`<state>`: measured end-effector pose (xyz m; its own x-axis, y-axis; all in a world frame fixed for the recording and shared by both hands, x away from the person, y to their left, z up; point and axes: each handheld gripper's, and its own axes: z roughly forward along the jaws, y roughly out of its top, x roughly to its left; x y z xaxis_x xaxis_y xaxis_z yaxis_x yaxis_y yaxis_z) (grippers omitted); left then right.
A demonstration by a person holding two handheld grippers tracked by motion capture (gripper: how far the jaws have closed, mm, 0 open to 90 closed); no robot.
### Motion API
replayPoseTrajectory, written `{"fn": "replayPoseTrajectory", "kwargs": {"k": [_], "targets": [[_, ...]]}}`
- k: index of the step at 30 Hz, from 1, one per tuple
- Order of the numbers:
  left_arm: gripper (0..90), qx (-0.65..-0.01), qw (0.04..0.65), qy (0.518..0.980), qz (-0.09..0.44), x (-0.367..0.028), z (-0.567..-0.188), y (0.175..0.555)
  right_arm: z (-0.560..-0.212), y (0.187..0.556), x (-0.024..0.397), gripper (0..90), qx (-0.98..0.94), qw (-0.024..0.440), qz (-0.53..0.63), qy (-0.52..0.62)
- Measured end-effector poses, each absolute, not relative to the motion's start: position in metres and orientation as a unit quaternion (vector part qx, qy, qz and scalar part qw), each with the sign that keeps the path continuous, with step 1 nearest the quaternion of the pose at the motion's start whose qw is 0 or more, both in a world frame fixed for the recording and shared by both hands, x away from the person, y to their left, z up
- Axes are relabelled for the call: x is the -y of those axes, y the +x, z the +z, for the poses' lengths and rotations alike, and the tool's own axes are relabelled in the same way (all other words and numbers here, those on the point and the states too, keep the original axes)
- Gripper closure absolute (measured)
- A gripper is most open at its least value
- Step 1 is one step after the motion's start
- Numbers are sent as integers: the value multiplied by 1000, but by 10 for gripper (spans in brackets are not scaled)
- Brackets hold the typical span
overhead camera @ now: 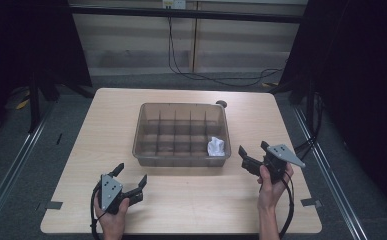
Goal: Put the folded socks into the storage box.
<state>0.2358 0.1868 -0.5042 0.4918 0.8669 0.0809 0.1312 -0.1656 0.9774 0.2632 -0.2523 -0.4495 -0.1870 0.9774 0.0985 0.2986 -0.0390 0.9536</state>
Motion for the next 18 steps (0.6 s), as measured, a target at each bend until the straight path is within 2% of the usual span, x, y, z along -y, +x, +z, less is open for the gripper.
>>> {"fn": "replayPoseTrajectory", "kwargs": {"k": [5,11,18], "targets": [[167,-368,531,679,348,-187,-504,235,-465,249,257,141,-584,379,478,535],[167,-371,530,678,349,-187,-504,236,-486,237,256,141,-552,443,471,527],[167,-371,531,677,349,-187,-504,236,-503,228,246,142,-541,459,479,517]]}}
